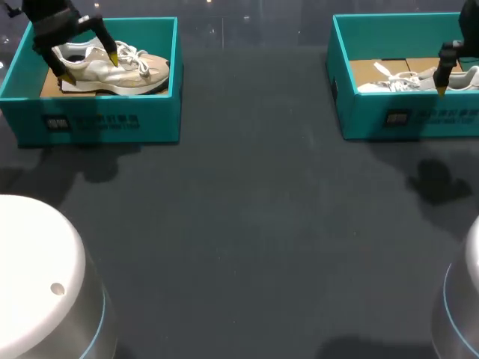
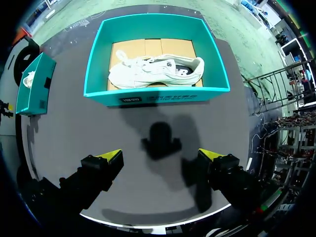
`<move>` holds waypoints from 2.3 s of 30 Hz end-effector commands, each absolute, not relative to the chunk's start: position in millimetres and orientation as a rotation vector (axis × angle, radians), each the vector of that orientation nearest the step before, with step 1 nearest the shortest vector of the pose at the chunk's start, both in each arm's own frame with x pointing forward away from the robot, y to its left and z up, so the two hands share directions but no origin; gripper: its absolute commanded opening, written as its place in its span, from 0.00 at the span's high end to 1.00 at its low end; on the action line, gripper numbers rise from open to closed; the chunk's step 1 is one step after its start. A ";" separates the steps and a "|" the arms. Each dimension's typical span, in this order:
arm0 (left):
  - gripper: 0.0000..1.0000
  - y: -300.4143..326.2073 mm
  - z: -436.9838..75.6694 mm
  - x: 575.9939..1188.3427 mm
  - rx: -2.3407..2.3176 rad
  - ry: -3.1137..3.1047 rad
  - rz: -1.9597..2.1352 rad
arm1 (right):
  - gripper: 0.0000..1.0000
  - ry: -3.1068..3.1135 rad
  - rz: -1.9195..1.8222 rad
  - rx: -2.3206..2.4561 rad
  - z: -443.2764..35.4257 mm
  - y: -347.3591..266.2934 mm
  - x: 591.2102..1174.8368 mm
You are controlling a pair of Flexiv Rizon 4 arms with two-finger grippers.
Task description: Take the shoe out of the shoebox, open the shoe tongue, remove and reinsert the insole, then place the shoe into the shoebox
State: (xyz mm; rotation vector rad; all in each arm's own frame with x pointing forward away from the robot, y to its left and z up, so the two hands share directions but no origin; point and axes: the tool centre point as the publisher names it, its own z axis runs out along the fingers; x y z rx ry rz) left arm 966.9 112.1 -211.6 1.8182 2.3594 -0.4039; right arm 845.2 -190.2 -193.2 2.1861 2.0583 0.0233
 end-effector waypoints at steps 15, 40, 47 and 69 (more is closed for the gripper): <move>0.00 156.6 -231.0 1058.7 2.416 1.945 -0.231 | 0.00 2.058 0.024 2.186 -193.1 -190.2 844.6; 0.00 216.7 -251.0 1136.5 2.446 1.865 -0.030 | 0.00 2.058 0.024 2.186 -193.1 -190.2 844.6; 0.00 227.2 -253.7 1146.4 2.398 1.889 -0.050 | 0.00 2.058 0.024 2.186 -193.1 -190.2 844.6; 0.00 261.9 -303.1 1183.0 2.354 2.012 0.012 | 0.00 2.058 0.024 2.186 -193.1 -190.2 844.6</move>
